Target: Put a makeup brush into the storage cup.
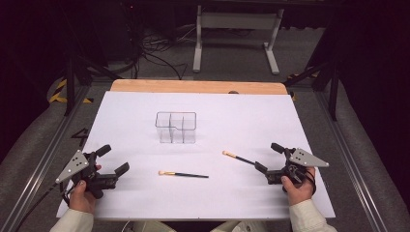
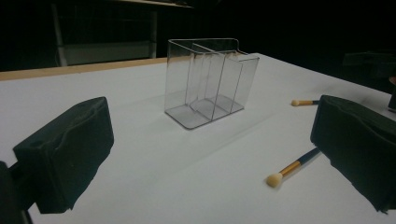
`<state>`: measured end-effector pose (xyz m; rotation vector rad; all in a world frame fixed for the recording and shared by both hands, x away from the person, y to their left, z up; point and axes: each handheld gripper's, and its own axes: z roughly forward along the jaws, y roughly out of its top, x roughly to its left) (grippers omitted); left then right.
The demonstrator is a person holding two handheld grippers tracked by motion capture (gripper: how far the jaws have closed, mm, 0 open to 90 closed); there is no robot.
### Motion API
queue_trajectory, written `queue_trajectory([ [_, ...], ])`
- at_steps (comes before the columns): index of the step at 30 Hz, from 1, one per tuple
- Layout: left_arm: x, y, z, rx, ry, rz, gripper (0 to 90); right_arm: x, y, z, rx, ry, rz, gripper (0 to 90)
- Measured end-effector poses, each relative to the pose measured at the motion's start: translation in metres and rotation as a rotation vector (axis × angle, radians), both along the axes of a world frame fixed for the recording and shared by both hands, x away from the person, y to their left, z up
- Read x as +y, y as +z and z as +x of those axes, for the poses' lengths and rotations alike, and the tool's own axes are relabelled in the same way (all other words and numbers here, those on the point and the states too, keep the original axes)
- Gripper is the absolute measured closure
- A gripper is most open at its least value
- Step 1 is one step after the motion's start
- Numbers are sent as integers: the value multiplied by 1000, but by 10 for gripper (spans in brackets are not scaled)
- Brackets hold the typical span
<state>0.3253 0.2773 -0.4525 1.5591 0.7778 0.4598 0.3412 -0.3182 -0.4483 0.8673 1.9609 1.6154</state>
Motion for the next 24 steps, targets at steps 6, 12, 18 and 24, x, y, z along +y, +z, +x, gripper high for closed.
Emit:
queue_trajectory([
  [6, -1, 1, 0, 3, -13, 3, 1, 0, 1, -1, -2, 7, -2, 7],
  [12, -2, 3, 0, -5, -8, -1, 1, 0, 2, -2, -2, 6, -5, 7],
  [18, -4, 3, 2, 3, -11, 6, 1, -1, 2, -2, -6, 4, -14, 7],
  [24, -5, 3, 3, 8, -18, 6, 2, 0, 4, -2, -5, 3, -15, 6],
])
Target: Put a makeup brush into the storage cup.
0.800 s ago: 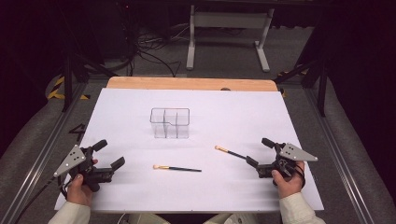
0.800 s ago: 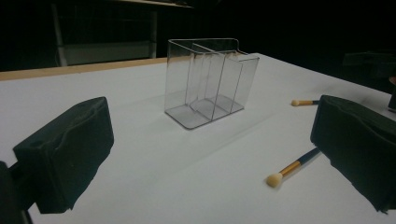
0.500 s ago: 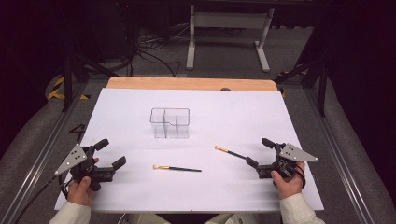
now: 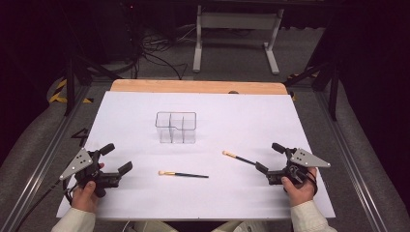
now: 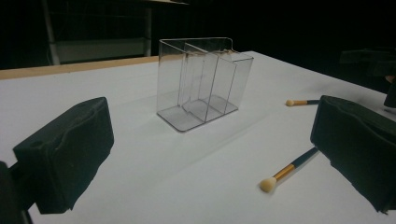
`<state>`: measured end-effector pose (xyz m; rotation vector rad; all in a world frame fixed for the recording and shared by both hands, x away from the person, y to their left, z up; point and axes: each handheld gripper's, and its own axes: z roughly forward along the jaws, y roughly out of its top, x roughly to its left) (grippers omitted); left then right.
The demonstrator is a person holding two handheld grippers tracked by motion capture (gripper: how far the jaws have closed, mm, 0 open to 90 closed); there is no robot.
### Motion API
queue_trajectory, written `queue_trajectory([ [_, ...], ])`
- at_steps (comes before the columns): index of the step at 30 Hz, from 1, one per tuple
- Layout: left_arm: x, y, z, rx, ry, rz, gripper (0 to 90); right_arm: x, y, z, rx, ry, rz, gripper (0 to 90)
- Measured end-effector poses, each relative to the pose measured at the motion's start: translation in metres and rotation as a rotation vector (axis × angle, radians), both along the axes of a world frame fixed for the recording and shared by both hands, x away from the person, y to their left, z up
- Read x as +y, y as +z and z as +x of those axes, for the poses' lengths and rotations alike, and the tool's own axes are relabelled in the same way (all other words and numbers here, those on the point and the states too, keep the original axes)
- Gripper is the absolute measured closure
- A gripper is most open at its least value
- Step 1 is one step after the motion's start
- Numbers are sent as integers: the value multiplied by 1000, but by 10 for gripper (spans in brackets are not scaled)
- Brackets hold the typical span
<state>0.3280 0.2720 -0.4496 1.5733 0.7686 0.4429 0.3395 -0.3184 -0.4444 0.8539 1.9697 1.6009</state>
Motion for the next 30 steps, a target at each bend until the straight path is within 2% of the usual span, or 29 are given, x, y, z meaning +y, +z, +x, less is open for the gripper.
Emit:
queue_trajectory([
  [7, 0, 0, -1, 0, -1, 0, 1, 9, 6, 3, -18, 21, -5, 6],
  [17, -2, 1, -1, -14, 3, 3, 1, 21, 9, 6, -3, 47, -3, 6],
  [30, -5, 0, 1, 0, 8, 3, 1, 50, 16, 11, -2, 106, 3, 6],
])
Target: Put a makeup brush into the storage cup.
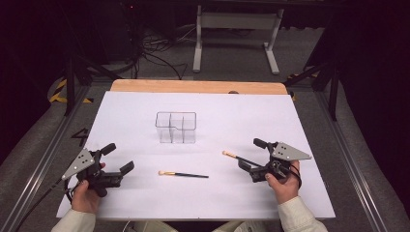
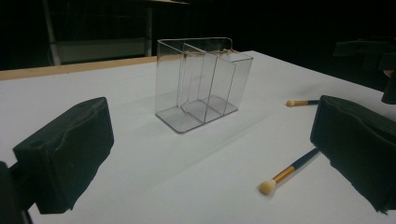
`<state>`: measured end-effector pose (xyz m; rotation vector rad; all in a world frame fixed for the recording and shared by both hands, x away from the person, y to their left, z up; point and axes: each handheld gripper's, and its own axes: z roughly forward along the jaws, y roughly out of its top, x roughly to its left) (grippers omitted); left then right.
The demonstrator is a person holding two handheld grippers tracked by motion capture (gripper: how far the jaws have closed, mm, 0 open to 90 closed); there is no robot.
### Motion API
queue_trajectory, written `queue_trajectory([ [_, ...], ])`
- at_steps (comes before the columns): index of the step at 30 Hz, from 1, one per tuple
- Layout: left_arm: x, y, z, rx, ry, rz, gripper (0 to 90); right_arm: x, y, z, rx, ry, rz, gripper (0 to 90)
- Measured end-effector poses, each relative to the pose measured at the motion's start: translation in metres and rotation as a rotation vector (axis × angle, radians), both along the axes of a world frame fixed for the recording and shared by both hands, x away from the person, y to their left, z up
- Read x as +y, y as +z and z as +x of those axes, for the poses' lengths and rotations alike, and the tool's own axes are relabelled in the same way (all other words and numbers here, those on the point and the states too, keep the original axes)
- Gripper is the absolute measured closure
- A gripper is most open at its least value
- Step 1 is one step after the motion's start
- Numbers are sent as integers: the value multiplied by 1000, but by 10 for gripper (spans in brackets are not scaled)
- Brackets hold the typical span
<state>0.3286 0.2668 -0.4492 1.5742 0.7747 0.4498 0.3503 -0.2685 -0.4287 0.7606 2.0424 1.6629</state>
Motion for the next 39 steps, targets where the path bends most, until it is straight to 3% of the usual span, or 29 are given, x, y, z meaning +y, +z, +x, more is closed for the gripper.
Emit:
queue_trajectory([
  [20, 0, 0, 0, -12, 4, 19, 0, 36, 10, 6, 5, 88, 6, 6],
  [28, 0, -1, 0, -6, 14, 24, 1, 52, 19, 11, 50, 182, -70, 10],
  [39, 0, -1, 0, -2, 14, 46, 1, 75, 34, 17, 116, 226, -190, 48],
])
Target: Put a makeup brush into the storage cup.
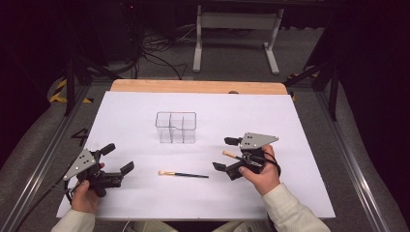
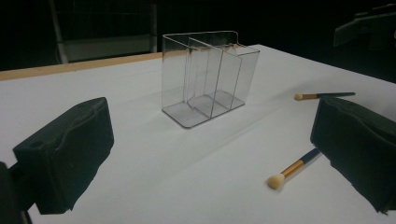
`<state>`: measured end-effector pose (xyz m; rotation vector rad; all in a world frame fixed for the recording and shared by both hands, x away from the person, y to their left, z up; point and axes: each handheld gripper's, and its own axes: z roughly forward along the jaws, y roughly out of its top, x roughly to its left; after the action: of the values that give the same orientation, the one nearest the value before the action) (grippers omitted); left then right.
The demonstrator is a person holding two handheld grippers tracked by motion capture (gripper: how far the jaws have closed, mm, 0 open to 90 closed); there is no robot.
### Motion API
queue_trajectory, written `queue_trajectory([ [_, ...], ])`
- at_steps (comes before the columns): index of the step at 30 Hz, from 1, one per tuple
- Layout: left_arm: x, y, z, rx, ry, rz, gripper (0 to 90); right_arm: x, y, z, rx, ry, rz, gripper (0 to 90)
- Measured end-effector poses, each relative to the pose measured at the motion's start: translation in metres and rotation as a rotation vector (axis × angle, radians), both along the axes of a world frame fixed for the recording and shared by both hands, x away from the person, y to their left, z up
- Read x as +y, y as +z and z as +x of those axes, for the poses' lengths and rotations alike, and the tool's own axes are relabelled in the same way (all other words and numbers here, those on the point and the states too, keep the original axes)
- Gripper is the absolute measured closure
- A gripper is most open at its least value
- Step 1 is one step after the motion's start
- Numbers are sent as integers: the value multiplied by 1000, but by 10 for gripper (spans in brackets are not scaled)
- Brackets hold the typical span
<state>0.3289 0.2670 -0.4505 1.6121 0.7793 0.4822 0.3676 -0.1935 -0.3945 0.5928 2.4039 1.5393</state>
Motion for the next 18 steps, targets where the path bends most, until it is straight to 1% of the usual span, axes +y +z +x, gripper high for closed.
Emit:
queue_trajectory([
  [4, -2, -1, 0, 6, 0, 22, 1, 11, 7, 4, 24, 13, -60, 43],
  [8, -2, -1, 0, 8, -1, 28, 1, 22, 10, 7, 28, 29, -86, 40],
  [10, -2, -1, 0, 8, 0, 27, 1, 29, 13, 7, 31, 43, -105, 37],
  [12, -2, -1, 1, 10, -6, 34, 1, 34, 15, 8, 36, 53, -129, 44],
  [16, -3, -1, 0, 10, -14, 50, 1, 41, 19, 11, 44, 63, -161, 46],
  [18, -3, -1, 0, 12, -16, 47, 1, 45, 20, 13, 50, 68, -174, 43],
])
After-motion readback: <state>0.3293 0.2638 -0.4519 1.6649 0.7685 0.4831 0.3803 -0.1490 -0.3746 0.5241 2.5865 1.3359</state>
